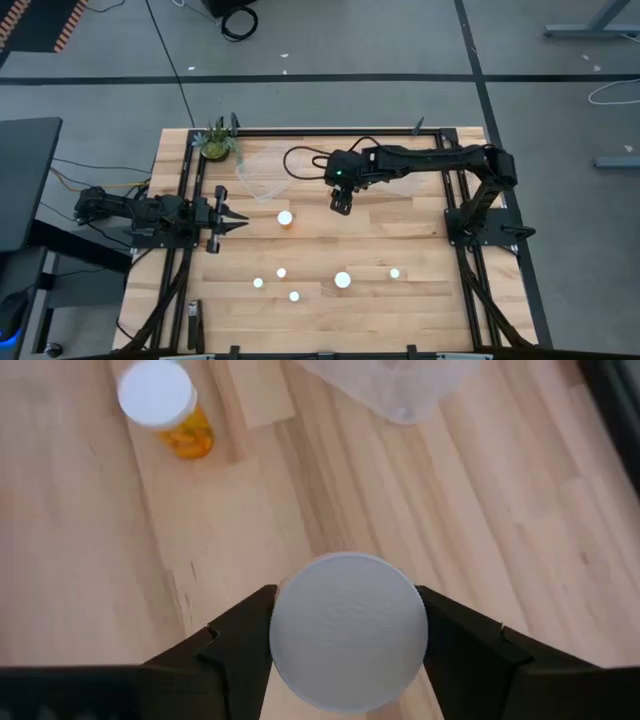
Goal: Pick and place medicine bottles into bin by pill shape (circle, oval)
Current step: Put the big orange pill bottle into the right transparent bin
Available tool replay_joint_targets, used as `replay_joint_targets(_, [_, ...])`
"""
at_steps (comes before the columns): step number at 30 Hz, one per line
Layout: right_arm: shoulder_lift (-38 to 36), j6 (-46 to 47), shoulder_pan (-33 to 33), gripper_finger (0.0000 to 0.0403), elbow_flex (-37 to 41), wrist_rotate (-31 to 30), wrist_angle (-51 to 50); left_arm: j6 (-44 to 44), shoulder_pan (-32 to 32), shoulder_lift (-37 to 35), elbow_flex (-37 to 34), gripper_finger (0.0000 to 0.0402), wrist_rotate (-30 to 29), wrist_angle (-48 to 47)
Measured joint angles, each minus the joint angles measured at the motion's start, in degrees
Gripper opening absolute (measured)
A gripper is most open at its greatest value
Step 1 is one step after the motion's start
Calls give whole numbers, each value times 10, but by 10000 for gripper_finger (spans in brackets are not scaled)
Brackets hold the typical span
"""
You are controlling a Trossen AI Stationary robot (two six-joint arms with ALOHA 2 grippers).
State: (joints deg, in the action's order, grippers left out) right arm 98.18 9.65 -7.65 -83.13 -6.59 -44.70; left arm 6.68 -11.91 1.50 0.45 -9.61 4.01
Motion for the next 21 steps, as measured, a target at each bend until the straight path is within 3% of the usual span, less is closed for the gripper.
replay_joint_targets(21, [-104,56,-16,228,0,-50,-101,0,0,0,0,51,0,0])
